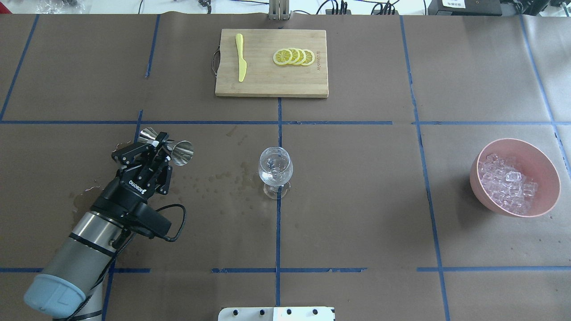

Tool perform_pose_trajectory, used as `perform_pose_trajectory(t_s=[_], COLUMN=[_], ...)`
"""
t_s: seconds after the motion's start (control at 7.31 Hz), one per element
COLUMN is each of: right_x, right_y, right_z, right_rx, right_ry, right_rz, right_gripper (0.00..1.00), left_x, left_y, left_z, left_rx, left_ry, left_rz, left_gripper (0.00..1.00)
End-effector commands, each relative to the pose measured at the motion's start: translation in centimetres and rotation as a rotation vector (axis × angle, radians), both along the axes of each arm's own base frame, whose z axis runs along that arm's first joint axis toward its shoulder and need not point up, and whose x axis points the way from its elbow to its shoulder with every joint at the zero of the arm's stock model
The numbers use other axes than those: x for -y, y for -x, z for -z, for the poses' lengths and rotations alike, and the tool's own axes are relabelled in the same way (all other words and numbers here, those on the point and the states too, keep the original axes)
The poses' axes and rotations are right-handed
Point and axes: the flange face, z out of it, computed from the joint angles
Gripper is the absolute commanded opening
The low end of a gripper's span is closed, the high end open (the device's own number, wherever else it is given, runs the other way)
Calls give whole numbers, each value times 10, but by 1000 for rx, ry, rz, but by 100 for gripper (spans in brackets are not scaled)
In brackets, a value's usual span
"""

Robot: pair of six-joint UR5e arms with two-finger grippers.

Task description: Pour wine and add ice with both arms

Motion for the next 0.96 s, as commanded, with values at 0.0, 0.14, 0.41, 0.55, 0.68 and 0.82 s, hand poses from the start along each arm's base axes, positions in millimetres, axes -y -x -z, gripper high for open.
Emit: perform_pose_trajectory(t_s=[0.0,0.14,0.41,0.55,0.68,0.82], right_x=[0,0,0,0,0,-1], right_y=[0,0,0,0,0,0], right_z=[0,0,1,1,2,2], right_rx=[0,0,-1,-1,-1,-1], right_ry=[0,0,-5,-7,-9,-31], right_rz=[1,1,2,3,3,0], right_gripper=[100,100,100,100,100,100], left_x=[-10,-15,-25,-29,-29,-30], left_y=[52,77,106,113,114,113], left_z=[-65,-98,-124,-131,-133,-136], left_rx=[-113,-195,-367,-509,-628,-804], left_ry=[49,120,170,232,290,378], left_rz=[-33,-62,-174,-249,-279,-314], left_gripper=[0,0,0,0,0,0])
